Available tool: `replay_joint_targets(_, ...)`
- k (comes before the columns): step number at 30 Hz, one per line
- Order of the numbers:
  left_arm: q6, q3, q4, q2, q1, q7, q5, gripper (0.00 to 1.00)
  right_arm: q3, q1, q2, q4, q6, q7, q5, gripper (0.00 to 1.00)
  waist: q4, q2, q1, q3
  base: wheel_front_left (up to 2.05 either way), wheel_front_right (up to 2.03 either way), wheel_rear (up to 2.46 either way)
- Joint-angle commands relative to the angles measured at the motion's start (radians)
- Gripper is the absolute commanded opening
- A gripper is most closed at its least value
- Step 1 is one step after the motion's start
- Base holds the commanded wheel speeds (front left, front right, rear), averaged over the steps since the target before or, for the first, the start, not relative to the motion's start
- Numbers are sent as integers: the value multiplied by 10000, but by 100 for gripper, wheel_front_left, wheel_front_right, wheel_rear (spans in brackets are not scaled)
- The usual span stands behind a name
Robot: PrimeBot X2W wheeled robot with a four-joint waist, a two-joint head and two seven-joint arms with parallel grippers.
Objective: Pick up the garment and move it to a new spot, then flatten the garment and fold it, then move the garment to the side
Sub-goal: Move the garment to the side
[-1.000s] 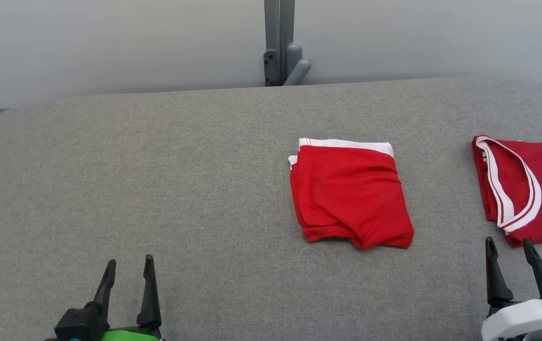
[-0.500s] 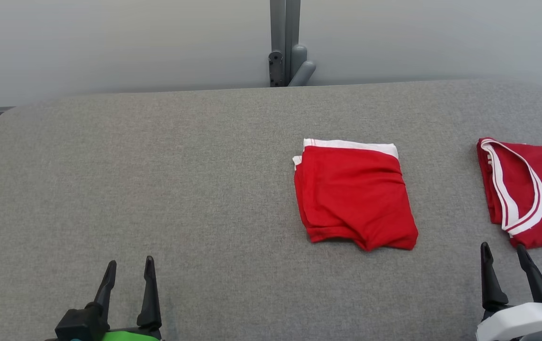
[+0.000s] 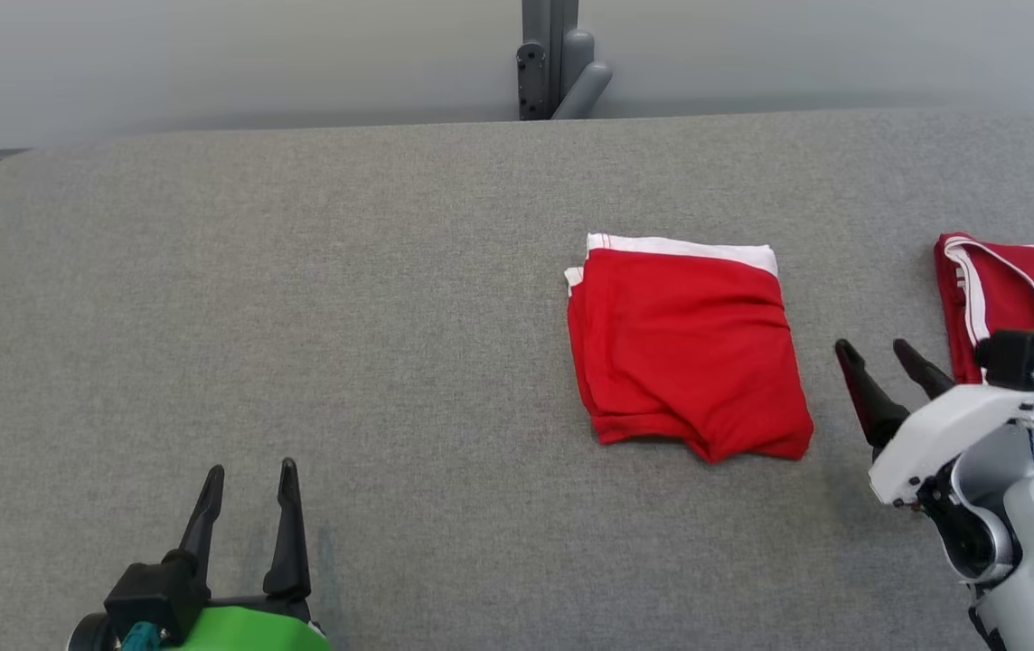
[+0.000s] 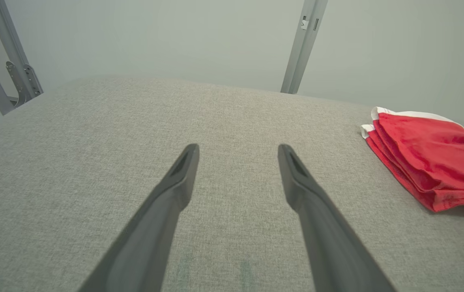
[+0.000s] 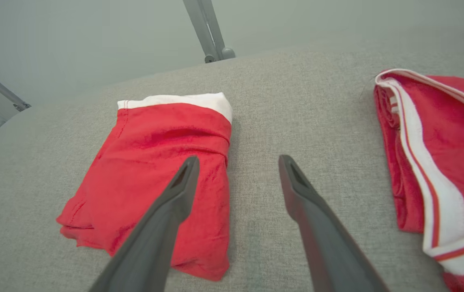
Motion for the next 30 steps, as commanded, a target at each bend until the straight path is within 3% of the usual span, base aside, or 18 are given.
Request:
replay_joint_targets(1, -48, 4, -42, 19, -162, -25, 73, 100, 160, -227, -85, 107, -2, 256, 94, 100, 94, 0, 0, 254, 0, 0, 0)
replay_joint_targets(6, -44, -134, 57, 19, -396, -25, 17, 100, 934, -1043, -322, 1040, -4, 1115, 707, 100, 345, 0, 0, 474, 0, 0, 0)
replay_joint_targets(23, 15, -377, 155, 19, -796, -25, -104, 100, 2199, -2538, -379, 3431, -4, 1155, 2798, 100, 697, 0, 0, 734, 0, 0, 0)
replay_joint_targets(24, 12, -389, 160, 19, -826, -25, -104, 100, 2315, -2577, -449, 3475, -2, 1176, 2911, 93, 705, 0, 0, 735, 0, 0, 0)
replay_joint_targets(25, 13, -397, 159, 19, -849, -25, -108, 100, 2398, -2607, -469, 3501, -4, 1191, 3088, 17, 708, 0, 0, 734, 0, 0, 0)
replay_joint_targets(26, 13, -397, 159, 19, -849, -25, -108, 100, 2398, -2607, -469, 3501, -4, 1191, 3088, 17, 708, 0, 0, 734, 0, 0, 0)
replay_joint_targets(27, 20, -399, 155, 19, -860, -25, -107, 100, 2480, -2654, -530, 3483, -4, 1130, 3234, 0, 708, 0, 0, 733, 0, 0, 0)
replay_joint_targets(30, 97, -339, 77, 19, -805, -25, -157, 100, 2843, -2801, -885, 3319, -4, 906, 3568, 0, 616, 0, 0, 730, 0, 0, 0)
